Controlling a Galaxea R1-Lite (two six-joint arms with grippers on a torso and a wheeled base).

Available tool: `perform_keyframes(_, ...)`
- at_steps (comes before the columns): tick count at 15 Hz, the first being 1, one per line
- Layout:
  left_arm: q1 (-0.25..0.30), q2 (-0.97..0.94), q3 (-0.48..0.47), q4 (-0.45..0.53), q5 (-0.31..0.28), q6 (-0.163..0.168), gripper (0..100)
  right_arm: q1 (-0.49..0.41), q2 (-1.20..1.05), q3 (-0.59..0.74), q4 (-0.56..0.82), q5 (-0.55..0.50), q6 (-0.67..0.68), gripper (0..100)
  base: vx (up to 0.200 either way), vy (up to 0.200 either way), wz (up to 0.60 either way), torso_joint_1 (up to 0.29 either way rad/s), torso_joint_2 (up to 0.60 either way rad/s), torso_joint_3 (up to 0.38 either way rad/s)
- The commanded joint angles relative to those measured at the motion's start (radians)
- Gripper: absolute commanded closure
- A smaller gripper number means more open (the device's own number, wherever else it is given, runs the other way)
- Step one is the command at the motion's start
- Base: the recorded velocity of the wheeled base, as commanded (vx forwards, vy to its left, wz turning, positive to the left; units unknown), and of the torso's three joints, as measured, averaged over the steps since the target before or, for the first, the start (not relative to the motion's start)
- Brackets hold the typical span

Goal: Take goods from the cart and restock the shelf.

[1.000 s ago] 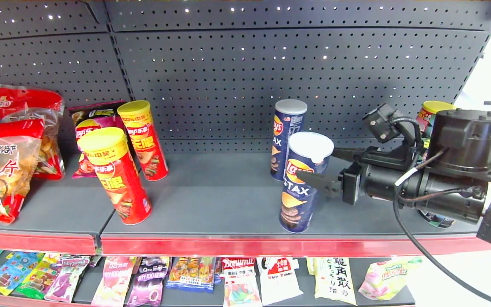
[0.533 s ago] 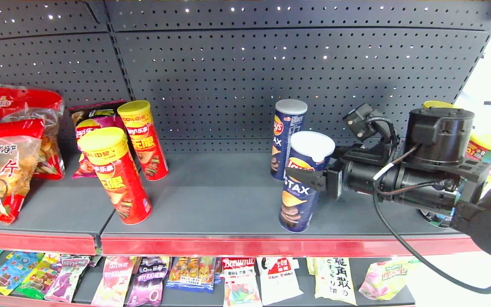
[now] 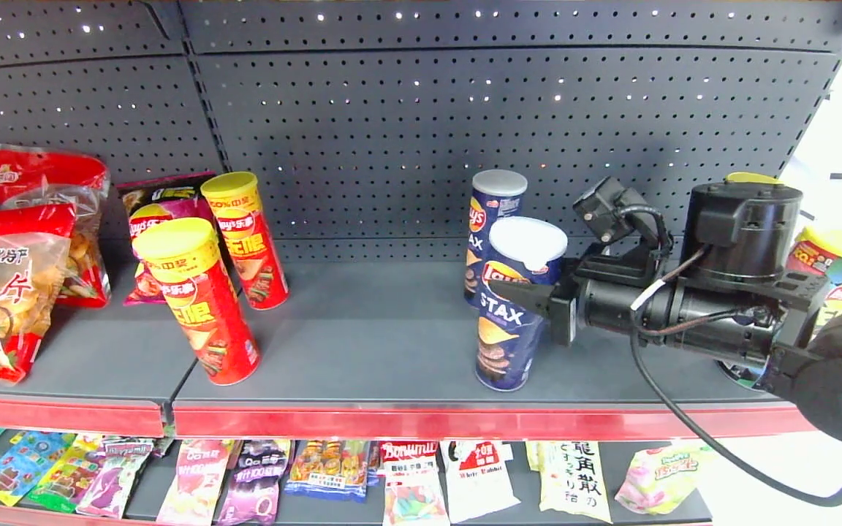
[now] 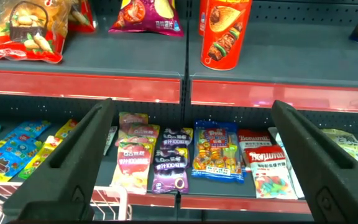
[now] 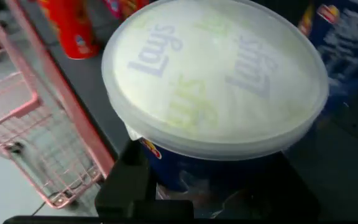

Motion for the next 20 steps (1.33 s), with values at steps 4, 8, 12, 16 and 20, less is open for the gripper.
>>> perform_keyframes(4,0.0,0.0,0.0,0.0,0.0,0.0,0,-0.019,0.006,-0.093,0.001,0.265,-0.002,100,0.0,0.0,0.0,0.0,0.0,0.0)
perform_keyframes(8,0.0,0.0,0.0,0.0,0.0,0.0,0,-0.064,0.035,-0.104,0.004,0.417,-0.052,100,0.0,0.0,0.0,0.0,0.0,0.0)
perform_keyframes(12,0.0,0.0,0.0,0.0,0.0,0.0,0,-0.075,0.052,-0.107,0.006,0.449,-0.101,100,0.0,0.0,0.0,0.0,0.0,0.0)
perform_keyframes(16,0.0,0.0,0.0,0.0,0.0,0.0,0,-0.082,0.051,-0.078,0.01,0.463,-0.138,100,0.0,0.0,0.0,0.0,0.0,0.0)
perform_keyframes(20,0.0,0.0,0.0,0.0,0.0,-0.002,0,-0.082,0.046,-0.036,0.009,0.475,-0.17,100,0.0,0.0,0.0,0.0,0.0,0.0)
